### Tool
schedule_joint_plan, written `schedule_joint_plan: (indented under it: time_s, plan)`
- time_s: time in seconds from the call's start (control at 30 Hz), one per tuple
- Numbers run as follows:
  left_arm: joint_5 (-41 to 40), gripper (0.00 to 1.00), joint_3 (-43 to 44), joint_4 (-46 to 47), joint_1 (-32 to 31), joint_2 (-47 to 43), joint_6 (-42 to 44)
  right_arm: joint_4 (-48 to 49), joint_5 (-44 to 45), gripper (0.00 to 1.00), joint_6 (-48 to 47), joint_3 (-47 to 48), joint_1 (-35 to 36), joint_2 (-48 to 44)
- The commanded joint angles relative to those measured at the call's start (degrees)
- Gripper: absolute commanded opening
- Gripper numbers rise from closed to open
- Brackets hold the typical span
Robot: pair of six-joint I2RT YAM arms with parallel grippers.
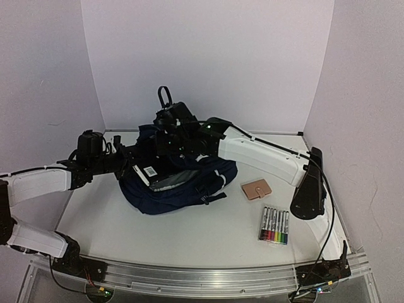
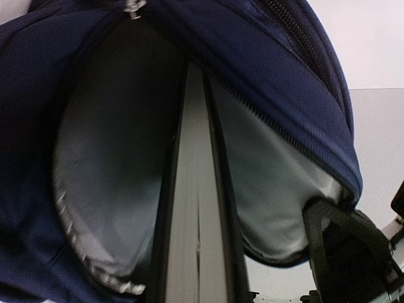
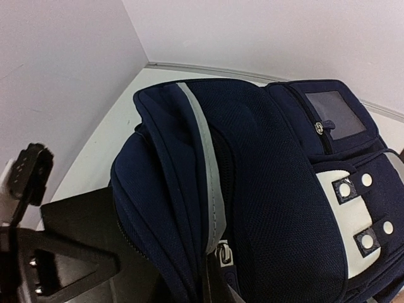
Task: Pack the student bag
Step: Place the book in the student bag.
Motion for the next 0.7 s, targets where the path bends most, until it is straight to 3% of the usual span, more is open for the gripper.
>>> schedule_joint_plan:
  time_s: [0.0, 0.23, 0.33, 0.47, 0.57, 0.67]
  plan:
    - [-5.2, 0.0, 5.8, 11.2, -1.4, 3.2, 3.3, 15.5, -7.6, 0.0, 4.7, 2.1, 3.4, -5.2]
    - [-13.4, 0.02, 9.3, 7.5, -5.1, 7.0, 9.5, 16.0, -3.8, 0.0, 6.4, 0.6, 4.0, -5.0]
    - [-16.7, 0.19, 10.2, -0.2, -5.1, 5.9, 12.2, 16.0, -0.2, 0.0, 6.5, -1.2, 4.0, -5.7]
    - [-18.9, 0.5, 11.1, -11.7, -5.1, 2.9, 14.3, 16.0, 4.1, 0.0, 6.1, -3.6, 4.0, -6.5]
    - [-19.1, 0.65, 11.4, -18.6, -5.1, 0.5, 14.9, 16.0, 5.3, 0.0, 5.8, -4.1, 4.0, -6.4]
    - [-17.5, 0.73, 11.3, -22.9, -5.1, -1.3, 14.9, 16.0, 5.5, 0.0, 5.6, -3.8, 4.0, -6.0]
